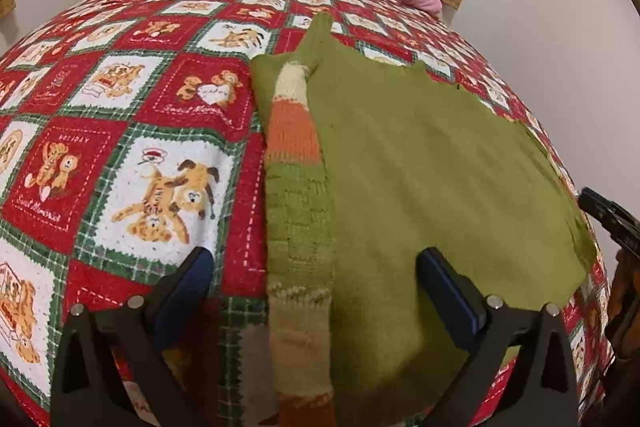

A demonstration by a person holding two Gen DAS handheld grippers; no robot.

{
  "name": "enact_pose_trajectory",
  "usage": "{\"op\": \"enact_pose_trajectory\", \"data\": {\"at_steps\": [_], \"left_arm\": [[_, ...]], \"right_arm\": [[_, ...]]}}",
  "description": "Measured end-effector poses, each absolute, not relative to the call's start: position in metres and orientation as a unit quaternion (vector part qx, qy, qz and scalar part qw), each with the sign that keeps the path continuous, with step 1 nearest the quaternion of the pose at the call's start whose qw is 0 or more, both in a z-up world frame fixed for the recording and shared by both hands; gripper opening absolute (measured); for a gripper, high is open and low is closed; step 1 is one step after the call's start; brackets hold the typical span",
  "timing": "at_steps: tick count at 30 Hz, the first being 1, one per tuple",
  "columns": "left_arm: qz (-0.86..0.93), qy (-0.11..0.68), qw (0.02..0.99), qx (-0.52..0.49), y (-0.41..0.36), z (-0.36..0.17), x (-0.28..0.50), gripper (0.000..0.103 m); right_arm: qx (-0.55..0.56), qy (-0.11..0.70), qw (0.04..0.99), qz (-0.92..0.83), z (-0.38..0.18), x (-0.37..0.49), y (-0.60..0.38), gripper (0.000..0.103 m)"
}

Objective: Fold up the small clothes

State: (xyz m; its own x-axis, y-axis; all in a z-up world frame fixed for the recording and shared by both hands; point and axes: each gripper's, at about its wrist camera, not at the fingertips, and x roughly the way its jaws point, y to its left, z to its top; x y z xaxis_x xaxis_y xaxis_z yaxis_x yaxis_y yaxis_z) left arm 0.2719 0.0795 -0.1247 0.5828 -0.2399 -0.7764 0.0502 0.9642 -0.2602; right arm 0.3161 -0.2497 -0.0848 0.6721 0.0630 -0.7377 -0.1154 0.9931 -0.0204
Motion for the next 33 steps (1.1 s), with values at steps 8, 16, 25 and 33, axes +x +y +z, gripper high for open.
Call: {"op": "enact_pose_trajectory", "data": {"at_steps": [8,16,25,33], "left_arm": [[-0.078,0.447,0.886,-0.097,0.077,-0.124,0.271,0.103],[-0.076,0.447,0.886,-0.094,0.078,-0.125,0.271,0.103],[-0.078,0.449,0.885,-0.095,0.077,-0.126,0.268,0.103],[-0.077,0.451,0.885,-0.090,0.076,-0.125,0.264,0.103]], "right_arm": [[0.031,0.418,0.908,0.024,-0.117,0.312,-0.292,0.049],[0.007,0.402,0.915,0.016,-0.121,0.301,-0.284,0.049],[-0.021,0.405,0.914,0.000,-0.121,0.286,-0.277,0.049],[-0.047,0.407,0.912,-0.021,-0.108,0.277,-0.265,0.052]]}}
